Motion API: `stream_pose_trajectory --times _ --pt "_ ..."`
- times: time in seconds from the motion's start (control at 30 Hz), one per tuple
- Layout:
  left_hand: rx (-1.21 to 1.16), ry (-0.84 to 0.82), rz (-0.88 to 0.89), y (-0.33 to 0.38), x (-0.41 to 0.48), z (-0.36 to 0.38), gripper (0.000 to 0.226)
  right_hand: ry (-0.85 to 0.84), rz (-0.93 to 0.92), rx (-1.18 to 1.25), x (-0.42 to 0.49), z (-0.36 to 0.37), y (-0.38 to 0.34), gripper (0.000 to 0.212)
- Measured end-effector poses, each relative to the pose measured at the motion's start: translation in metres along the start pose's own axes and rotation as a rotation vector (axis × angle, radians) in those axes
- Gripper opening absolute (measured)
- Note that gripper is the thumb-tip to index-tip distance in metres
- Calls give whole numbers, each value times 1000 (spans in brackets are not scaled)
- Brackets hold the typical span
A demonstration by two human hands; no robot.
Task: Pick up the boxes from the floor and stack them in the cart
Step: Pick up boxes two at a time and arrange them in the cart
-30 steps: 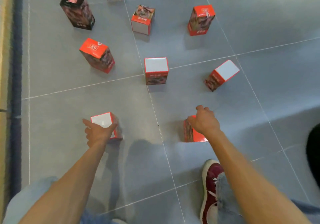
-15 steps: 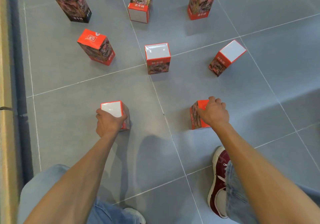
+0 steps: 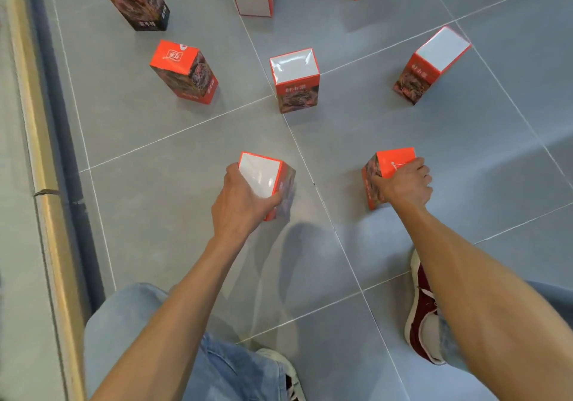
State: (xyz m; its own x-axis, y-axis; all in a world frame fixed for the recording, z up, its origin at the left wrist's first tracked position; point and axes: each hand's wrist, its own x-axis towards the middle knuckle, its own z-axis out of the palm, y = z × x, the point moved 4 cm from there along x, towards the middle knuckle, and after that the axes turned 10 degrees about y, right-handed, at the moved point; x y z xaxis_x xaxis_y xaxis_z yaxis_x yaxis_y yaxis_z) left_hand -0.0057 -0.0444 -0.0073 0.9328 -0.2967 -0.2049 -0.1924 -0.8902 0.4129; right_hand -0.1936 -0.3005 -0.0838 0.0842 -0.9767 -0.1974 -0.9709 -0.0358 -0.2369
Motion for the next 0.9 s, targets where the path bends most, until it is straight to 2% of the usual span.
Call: stream_pose_trajectory --times 0.17,0.4,0.67,0.9 --pt "13 9 5 5 -5 -9 89 1 7 14 1 -2 -3 87" --pt "2 5 -87 26 -35 -72 91 -96 -188 -120 -31 -67 -26 89" --pt "46 2 -111 92 -97 -240 91 -110 -384 -94 -84 -260 -86 96" --pt "29 84 -67 208 -127 -396 95 -15 -520 -66 -97 -476 -119 86"
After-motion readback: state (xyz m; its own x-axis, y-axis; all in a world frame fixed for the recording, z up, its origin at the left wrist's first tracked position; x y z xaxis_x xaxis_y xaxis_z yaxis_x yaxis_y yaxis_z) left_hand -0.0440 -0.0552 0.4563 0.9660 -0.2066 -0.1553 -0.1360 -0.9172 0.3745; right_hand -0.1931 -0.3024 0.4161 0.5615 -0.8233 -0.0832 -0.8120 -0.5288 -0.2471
